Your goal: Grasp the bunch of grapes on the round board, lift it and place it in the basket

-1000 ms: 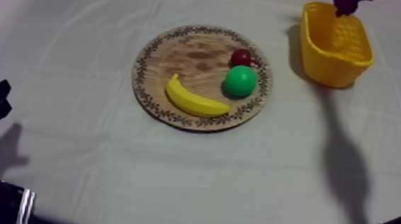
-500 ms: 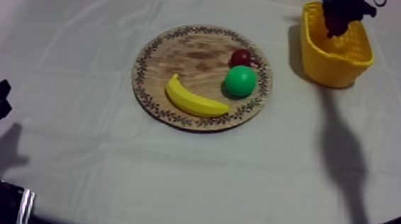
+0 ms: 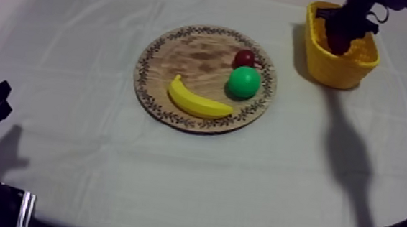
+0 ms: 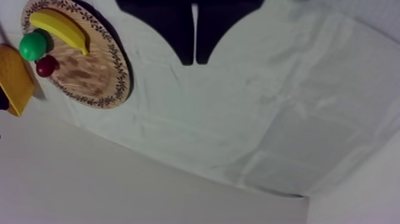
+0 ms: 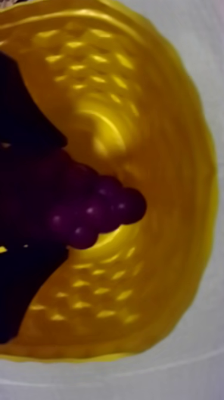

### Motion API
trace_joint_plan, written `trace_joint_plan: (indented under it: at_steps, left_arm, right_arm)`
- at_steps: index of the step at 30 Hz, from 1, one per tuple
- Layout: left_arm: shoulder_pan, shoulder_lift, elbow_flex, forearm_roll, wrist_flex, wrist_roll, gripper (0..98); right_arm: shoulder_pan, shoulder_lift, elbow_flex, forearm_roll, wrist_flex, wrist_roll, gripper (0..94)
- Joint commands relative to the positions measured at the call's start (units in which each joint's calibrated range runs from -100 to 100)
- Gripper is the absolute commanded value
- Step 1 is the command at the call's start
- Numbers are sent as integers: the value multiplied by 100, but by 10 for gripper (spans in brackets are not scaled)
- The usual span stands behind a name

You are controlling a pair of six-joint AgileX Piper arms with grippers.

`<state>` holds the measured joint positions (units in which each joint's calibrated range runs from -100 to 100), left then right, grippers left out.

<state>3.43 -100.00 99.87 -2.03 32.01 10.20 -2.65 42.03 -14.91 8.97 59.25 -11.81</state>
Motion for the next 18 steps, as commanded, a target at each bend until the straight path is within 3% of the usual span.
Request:
trace_joint_plan:
  at_steps: [1,10,15,18]
  left_arm:
    - [1,0,2,1,0,-1,1]
    - [1,0,2,1,0,-1,1]
    - [1,0,2,1,0,-1,1]
    - [1,0,2,1,0,-1,1]
  right_arm:
    - [-1,-25,59,5,-20,-1,237]
    - [4,-142,297,14,-156,-15,281]
    - [4,-227,470,63,-328,-74,623]
    - [22,-264,524,40,-408,-81,770]
